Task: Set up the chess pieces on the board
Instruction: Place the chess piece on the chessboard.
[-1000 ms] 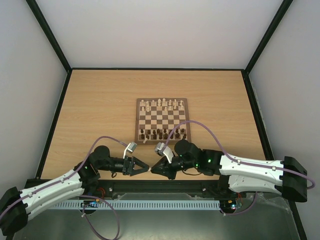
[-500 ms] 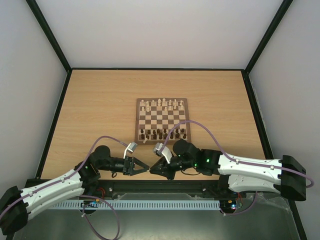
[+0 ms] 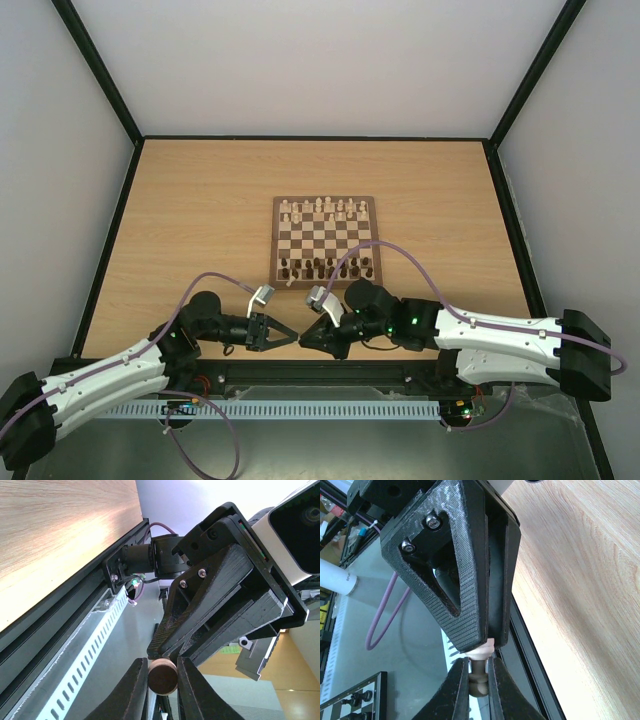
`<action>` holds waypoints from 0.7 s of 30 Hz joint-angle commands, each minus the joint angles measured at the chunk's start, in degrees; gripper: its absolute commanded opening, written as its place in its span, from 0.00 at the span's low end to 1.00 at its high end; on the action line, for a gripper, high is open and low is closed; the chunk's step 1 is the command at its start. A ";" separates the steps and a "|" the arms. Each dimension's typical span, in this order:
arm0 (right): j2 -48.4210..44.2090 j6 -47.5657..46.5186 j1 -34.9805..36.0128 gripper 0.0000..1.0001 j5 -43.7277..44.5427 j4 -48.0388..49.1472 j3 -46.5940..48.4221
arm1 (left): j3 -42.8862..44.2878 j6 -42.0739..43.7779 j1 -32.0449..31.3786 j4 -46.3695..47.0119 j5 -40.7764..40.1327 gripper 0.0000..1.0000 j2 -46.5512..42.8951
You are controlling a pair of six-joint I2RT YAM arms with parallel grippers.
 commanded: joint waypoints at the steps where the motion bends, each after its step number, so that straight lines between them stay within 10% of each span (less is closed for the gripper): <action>1: 0.54 -0.77 0.52 0.03 0.00 1.65 1.47 | -0.64 0.64 -0.23 0.84 0.22 0.10 0.06; 21: -4.39 0.61 0.52 0.35 2.60 1.89 -0.20 | 1.38 2.58 -0.23 -2.26 -3.33 0.07 0.24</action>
